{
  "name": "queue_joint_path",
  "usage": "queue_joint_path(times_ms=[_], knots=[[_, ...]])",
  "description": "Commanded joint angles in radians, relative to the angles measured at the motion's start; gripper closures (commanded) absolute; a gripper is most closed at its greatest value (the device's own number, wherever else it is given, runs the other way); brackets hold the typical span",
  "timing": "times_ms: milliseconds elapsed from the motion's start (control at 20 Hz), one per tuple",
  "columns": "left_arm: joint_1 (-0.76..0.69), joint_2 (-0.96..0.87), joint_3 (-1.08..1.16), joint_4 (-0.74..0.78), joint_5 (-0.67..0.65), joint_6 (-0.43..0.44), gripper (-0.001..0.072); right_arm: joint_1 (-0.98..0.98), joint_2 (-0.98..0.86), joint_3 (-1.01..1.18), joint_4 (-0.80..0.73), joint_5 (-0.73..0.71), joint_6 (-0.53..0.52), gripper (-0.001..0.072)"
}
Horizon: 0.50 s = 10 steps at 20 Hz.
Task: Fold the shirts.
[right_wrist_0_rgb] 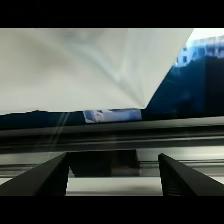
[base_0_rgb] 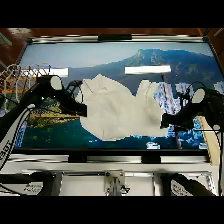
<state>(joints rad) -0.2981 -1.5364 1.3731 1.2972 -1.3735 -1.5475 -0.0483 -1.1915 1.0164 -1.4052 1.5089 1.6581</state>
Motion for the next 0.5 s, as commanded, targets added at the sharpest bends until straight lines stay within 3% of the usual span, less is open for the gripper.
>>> queue_joint_path(times_ms=[0,100,150,250,450], knots=[[0.105,0.003,0.103,-0.006,0.127,-0.079,0.0009,-0.001,0.013,0.106,0.052,-0.047,-0.021,0.0053],[0.19,-0.012,0.122,-0.058,0.246,-0.173,0.0031,0.0,0.013,0.208,0.074,-0.109,-0.012,0.0053],[0.223,-0.036,0.122,-0.128,0.282,-0.177,0.0031,0.0,0.013,0.252,0.092,-0.157,0.003,0.0053],[0.251,-0.105,0.122,-0.227,0.291,-0.149,0.003,0.0,0.013,0.303,0.167,-0.249,0.024,0.0054],[0.212,-0.222,0.122,-0.252,0.282,-0.101,0.0031,0.005,0.012,0.317,0.258,-0.344,0.026,0.0054]])
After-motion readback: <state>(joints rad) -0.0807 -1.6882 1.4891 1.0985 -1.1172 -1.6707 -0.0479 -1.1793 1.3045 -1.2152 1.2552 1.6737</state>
